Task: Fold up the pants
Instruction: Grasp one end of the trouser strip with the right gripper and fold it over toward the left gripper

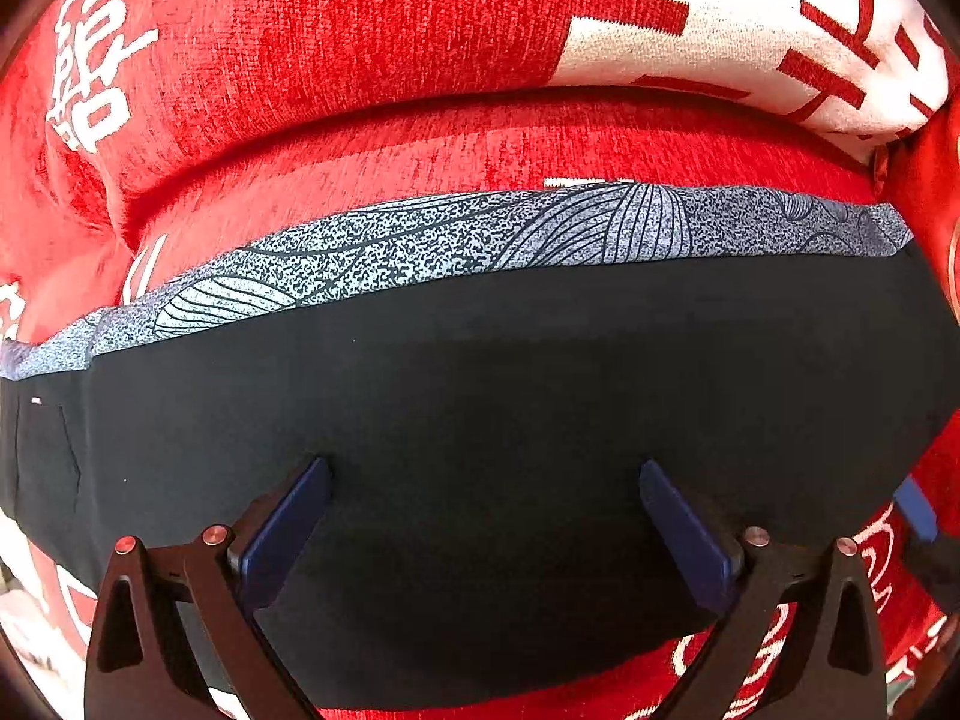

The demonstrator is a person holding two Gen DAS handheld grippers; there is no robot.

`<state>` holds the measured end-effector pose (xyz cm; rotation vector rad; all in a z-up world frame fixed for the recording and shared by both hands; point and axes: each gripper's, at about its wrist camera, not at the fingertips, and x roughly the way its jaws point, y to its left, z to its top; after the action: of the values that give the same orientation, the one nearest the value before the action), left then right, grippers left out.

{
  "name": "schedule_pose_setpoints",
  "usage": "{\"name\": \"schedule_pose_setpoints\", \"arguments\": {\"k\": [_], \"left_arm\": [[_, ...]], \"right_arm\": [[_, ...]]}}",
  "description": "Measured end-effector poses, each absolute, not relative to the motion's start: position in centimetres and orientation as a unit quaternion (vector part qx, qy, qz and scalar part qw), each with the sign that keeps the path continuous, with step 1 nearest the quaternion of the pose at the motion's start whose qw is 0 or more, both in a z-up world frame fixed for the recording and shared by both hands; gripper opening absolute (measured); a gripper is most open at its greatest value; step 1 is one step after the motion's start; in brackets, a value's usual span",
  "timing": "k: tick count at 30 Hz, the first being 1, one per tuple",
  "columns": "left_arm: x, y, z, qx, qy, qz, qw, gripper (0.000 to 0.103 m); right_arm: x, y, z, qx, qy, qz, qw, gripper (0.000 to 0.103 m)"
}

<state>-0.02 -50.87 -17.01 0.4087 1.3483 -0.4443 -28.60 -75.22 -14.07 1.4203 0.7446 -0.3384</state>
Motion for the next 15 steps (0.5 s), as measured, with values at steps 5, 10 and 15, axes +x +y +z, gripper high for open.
{"name": "schedule_pose_setpoints", "arguments": {"k": [5,10,15], "left_arm": [[-0.8,-51.3,-17.4,0.184,0.611,-0.201,0.743,0.103],[-0.7,-50.6,-16.9,0.185,0.617,-0.2,0.738,0.103],[-1.3,-51.4,-14.5,0.163,0.613,-0.233,0.737,0.091]], "right_arm": [[-26.8,-76.7,-14.1,0.62,0.307,-0.158,0.705,0.082],[-24.5,-77.3,-14.3,0.61,0.315,-0.169,0.707,0.074],[-23.4,-77.6,-14.0,0.599,0.366,-0.195,0.685,0.014]]}}
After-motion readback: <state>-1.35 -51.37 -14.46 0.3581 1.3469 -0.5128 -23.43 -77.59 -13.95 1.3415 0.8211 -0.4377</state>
